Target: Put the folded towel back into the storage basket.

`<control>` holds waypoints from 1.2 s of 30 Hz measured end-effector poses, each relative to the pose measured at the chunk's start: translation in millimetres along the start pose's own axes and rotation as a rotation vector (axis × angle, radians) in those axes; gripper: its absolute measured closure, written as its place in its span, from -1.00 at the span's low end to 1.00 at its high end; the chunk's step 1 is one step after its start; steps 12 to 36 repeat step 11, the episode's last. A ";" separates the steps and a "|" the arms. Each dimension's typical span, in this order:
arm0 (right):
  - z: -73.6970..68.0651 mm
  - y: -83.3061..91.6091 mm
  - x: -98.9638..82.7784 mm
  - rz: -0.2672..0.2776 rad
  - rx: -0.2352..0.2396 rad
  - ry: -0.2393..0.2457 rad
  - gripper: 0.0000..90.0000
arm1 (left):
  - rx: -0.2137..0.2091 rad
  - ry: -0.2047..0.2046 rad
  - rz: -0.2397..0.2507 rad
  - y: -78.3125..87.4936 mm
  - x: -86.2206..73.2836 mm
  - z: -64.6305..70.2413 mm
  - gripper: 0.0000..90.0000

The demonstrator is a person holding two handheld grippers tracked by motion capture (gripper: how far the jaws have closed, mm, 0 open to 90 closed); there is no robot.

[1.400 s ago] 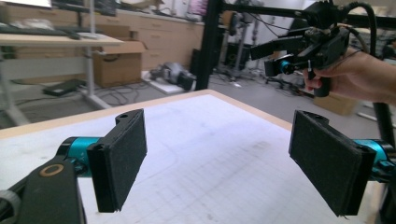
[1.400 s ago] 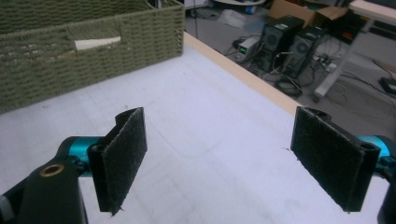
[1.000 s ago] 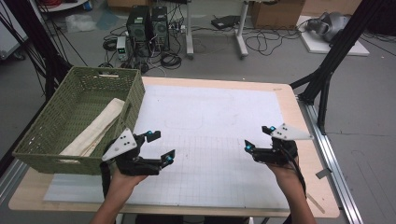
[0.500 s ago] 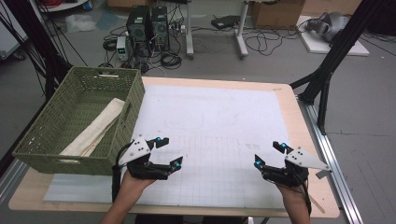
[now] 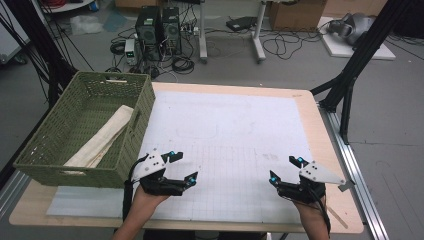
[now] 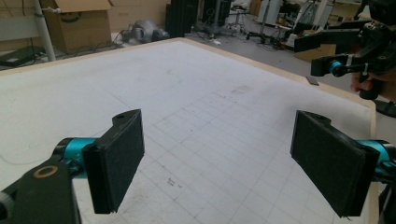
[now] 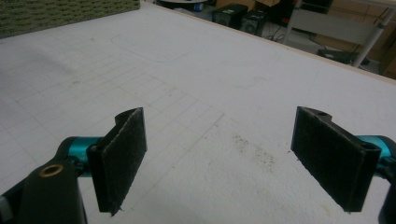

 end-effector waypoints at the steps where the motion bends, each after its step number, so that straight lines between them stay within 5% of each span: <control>1: 0.2 -0.2 -0.2 0.000 0.001 -0.004 -0.63 | 0.002 0.000 -0.002 0.0 -0.7 -0.6 -0.60; 36: 2.7 0.9 -1.2 0.010 -0.002 -0.020 -0.63 | 0.009 -0.004 -0.006 -1.0 -2.9 -2.1 -0.60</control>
Point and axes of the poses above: each handheld gripper's, and its own axes: y roughly backward along the jaws, x roughly out of its top, z roughly to its right, the point moved 5 cm from there along -y, roughly forward along the jaws, and after that the axes turned 13 degrees about x, right-handed, at the moved point
